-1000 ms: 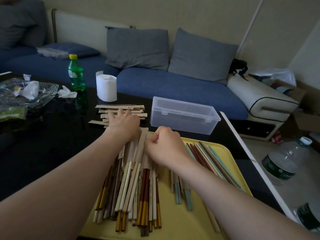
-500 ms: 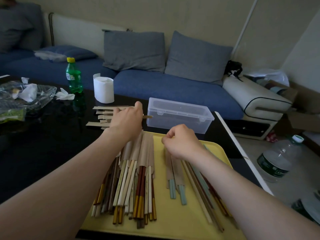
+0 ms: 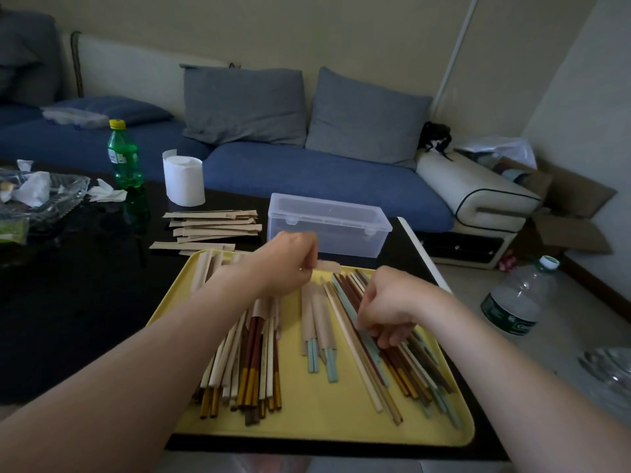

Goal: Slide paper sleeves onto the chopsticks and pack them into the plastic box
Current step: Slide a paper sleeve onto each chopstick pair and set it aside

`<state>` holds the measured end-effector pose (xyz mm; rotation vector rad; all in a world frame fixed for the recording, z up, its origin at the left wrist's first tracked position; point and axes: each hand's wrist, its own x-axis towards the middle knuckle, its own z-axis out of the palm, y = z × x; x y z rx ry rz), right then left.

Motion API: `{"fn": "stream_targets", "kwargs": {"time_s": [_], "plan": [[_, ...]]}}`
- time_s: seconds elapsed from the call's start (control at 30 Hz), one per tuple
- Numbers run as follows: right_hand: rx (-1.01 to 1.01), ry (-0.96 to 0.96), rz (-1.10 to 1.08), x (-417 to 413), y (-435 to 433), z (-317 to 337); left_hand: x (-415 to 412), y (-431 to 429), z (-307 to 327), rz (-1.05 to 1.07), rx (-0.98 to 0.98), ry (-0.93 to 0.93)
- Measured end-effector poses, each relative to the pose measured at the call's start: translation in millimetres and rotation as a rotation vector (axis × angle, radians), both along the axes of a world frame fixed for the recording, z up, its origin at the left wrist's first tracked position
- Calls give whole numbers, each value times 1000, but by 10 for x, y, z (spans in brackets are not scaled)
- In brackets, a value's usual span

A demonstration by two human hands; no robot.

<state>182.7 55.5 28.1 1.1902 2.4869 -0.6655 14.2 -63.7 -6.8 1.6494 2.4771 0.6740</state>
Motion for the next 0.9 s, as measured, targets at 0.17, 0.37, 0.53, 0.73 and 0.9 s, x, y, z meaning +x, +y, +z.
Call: {"fn": "stream_targets", "kwargs": {"time_s": [0.17,0.37,0.53,0.73,0.9], "plan": [[169,10,-28,68,-5,-5,93,33,-16,-6,-61,-23],[132,-66,-57,166,-19,-6,212,114,-79,-12,-114,76],[169,-72,-15,213,-123,-7,246,139,-134,-13,-142,221],[337,-63,164,164,-266,-16,243,130,-169,12,-87,138],[333,-69,169,98,-295,-68,234,96,-184,37,-65,198]]}}
